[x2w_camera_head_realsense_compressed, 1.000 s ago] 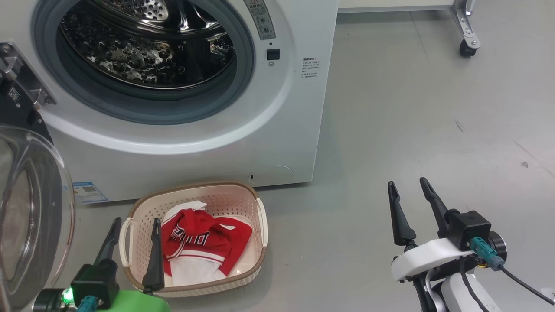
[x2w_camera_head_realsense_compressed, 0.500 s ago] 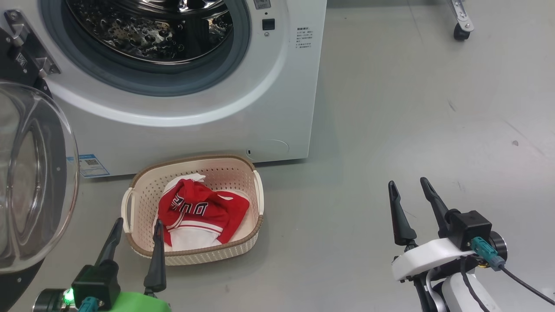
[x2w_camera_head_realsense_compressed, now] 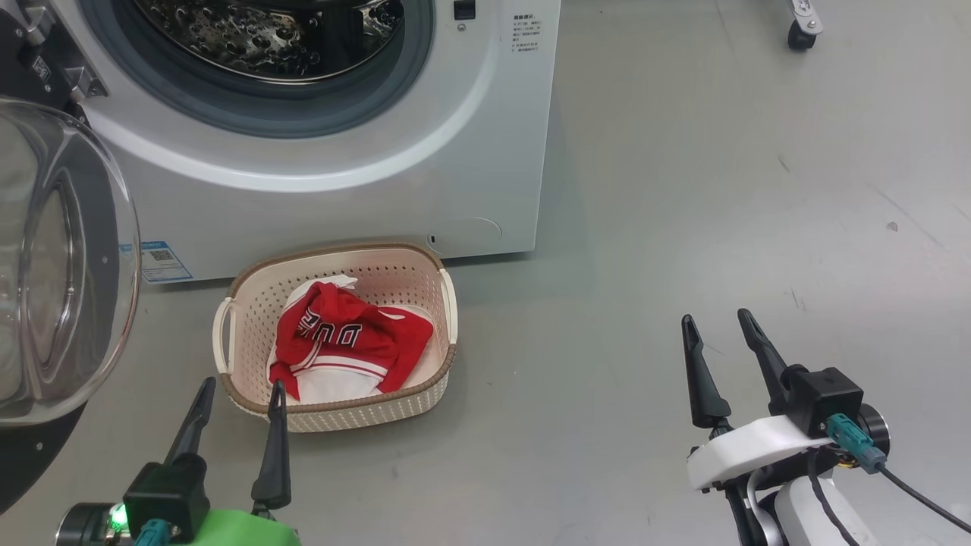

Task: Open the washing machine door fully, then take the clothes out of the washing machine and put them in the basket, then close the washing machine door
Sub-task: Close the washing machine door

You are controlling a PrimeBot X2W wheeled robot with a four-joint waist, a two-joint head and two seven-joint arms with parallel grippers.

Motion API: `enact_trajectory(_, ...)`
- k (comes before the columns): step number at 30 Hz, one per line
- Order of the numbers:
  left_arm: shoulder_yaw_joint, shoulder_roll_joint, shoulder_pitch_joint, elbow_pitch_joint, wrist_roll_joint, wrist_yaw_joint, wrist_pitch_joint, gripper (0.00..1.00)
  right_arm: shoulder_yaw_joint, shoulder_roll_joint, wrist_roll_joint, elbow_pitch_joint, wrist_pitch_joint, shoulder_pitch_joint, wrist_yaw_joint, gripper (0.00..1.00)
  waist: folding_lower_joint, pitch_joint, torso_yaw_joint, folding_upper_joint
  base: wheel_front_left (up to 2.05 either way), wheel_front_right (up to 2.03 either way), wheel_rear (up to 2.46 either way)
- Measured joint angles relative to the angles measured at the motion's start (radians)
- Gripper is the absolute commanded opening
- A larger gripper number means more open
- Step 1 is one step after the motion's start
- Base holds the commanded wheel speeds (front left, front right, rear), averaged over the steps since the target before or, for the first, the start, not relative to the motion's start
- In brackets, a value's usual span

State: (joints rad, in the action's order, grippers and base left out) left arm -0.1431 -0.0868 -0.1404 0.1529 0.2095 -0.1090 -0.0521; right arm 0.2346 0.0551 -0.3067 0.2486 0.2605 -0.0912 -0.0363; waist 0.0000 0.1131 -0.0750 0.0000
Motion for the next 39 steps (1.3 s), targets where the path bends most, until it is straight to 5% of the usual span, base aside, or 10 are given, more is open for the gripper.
enact_trajectory(26,-0.002,0.001,0.0,0.011,0.0,0.0,0.007,1.0,-0.01,-0.001,0.003,0.0,0.0,0.0,0.003,1.0,0.0,0.004,0.018,0.0,-0.07,0.07,0.0)
enact_trajectory(39,-0.023,0.007,0.002,-0.013,0.002,0.0,0.007,1.0,-0.035,0.016,0.009,-0.001,0.0,0.001,0.003,1.0,0.0,-0.014,0.1,0.0,0.0,0.0,0.0)
